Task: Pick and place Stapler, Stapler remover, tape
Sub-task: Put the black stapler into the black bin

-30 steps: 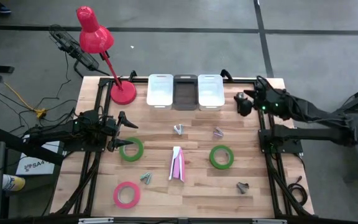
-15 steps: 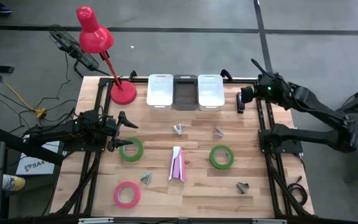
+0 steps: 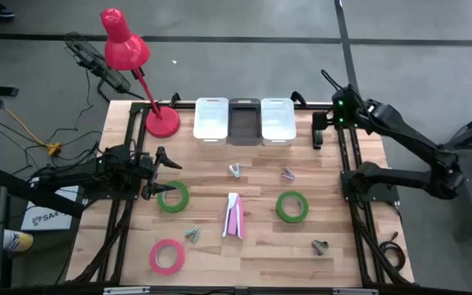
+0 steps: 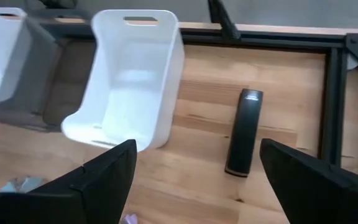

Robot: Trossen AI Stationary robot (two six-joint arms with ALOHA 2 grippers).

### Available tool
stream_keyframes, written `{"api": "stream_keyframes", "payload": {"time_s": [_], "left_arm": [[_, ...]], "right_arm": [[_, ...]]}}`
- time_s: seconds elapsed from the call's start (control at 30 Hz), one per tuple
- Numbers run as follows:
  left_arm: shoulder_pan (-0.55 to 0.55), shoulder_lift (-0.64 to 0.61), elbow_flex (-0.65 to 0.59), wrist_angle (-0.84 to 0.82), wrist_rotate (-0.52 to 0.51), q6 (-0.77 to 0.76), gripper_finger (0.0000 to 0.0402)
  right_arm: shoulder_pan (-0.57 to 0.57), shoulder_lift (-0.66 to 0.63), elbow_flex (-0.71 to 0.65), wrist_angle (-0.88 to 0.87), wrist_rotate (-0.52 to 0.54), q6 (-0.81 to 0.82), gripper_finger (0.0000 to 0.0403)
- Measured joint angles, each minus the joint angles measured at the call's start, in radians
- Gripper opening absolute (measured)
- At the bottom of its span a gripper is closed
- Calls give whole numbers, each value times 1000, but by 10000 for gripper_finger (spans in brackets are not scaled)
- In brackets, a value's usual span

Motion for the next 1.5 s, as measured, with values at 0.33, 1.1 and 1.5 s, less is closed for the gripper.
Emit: {"api": "stream_keyframes", "payload": {"time_s": [0.33, 1.1, 1.5], "left_arm": [[0, 0, 0, 0, 1, 0, 356], [0, 0, 0, 0, 3, 0, 356], [0, 0, 0, 0, -1, 0, 356]], "right_arm": [[-78, 90, 0, -35, -13, -19, 337], [-177, 477, -1, -31, 9, -64, 337], [-184, 676, -13, 21, -78, -94, 337]]}}
